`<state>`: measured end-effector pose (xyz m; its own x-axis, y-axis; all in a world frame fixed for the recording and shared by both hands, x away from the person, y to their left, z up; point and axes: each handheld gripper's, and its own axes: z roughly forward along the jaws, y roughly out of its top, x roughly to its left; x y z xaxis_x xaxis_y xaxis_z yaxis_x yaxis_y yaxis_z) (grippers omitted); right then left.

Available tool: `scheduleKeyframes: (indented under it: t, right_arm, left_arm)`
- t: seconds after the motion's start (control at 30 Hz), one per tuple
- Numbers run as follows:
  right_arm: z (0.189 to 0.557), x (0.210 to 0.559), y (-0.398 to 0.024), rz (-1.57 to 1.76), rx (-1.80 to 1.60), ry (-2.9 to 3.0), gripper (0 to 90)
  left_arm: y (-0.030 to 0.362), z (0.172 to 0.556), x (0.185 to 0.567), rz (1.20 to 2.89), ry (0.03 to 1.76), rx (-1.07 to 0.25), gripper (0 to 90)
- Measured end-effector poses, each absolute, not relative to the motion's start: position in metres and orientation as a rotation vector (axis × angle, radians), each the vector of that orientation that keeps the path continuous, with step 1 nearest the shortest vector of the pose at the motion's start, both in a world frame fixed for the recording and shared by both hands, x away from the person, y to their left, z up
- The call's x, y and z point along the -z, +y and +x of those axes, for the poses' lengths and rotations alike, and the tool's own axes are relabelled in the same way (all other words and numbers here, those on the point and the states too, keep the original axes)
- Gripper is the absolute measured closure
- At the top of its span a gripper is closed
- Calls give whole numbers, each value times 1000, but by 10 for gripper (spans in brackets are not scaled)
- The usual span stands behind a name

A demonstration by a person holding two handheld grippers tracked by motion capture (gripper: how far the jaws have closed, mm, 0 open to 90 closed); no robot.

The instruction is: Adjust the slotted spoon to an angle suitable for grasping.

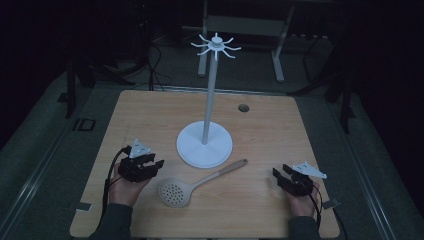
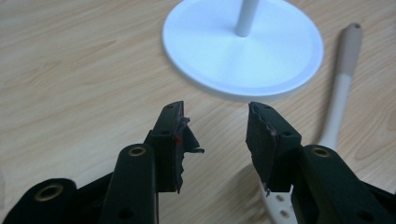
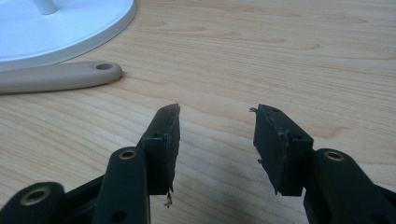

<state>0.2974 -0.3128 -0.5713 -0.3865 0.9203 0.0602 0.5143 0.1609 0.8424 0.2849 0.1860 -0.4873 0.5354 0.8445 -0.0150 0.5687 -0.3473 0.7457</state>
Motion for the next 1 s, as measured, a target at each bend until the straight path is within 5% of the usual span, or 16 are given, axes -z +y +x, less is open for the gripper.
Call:
scheduleKeyframes:
  t: [1.0]
  right_arm:
    - [299,571,-316,1387,-1161,1958,477]
  left_arm:
    - [111,320,461,2193,973,-493,547]
